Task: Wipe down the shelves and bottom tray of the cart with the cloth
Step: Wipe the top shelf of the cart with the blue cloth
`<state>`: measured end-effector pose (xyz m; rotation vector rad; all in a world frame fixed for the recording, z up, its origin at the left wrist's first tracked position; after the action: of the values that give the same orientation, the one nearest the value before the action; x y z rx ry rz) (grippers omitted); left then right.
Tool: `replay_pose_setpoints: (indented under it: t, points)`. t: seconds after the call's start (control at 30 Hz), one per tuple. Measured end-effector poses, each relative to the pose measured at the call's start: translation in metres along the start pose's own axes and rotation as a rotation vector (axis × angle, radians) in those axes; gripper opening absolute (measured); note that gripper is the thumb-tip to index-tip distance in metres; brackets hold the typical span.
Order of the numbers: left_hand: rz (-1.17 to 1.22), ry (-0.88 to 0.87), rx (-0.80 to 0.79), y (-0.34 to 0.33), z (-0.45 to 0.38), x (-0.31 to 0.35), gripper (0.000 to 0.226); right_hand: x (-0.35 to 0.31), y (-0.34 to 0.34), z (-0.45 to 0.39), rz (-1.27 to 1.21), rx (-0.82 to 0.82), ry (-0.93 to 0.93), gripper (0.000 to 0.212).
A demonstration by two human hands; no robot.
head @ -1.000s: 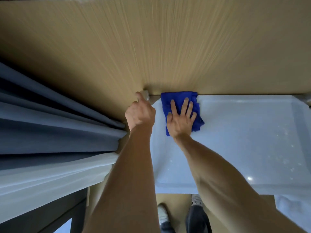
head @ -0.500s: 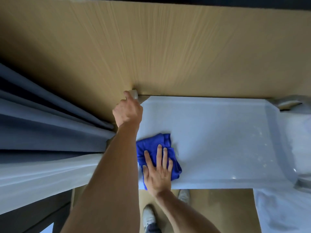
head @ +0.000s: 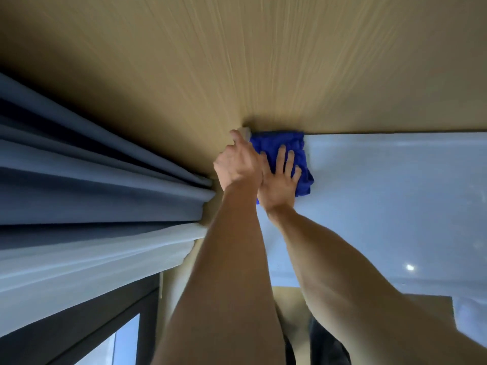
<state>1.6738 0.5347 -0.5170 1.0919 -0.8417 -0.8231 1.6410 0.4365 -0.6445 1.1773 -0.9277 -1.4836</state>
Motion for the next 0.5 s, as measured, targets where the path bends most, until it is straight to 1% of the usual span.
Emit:
replay_pose_setpoints:
  t: [0.07,0.17,0.23,0.3,0.37,0.43,0.5]
  points:
    - [0.004,0.01,-0.011,0.003,0.001,0.001,0.039,0.013,-0.002,0.059,-0.025,-0.011,0.051,0.054]
    - [0.014,0.009,0.031,0.002,0.002,0.001,0.037,0.03,-0.01,0.164,0.02,-0.062,0.118,0.059]
    - [0.016,0.008,0.033,0.004,0.004,0.002,0.038,0.037,-0.018,0.196,0.03,-0.127,0.141,0.061]
    - [0.019,0.011,0.055,0.004,0.004,0.001,0.036,0.041,-0.021,0.194,0.042,-0.165,0.152,0.06]
    - [0.023,0.018,0.065,0.003,0.002,0.0,0.036,0.037,-0.021,0.175,0.028,-0.171,0.136,0.058]
    - [0.021,0.035,0.076,-0.001,0.0,-0.003,0.041,0.025,-0.018,0.139,-0.021,-0.172,0.064,0.055]
    - [0.023,0.051,0.069,-0.004,-0.002,-0.004,0.047,0.009,-0.007,0.075,-0.104,-0.042,-0.032,0.053]
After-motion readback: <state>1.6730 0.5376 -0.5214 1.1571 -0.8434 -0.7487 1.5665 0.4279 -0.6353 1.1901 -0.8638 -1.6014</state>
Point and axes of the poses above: each hand's wrist, its own z-axis away from the middle knuckle, its own y-axis out of the back of the hand, x = y × z, the point moved 4 cm from there along -z, towards the middle knuckle, and after that the axes turned 3 degrees about -y, right-handed, at the moved point
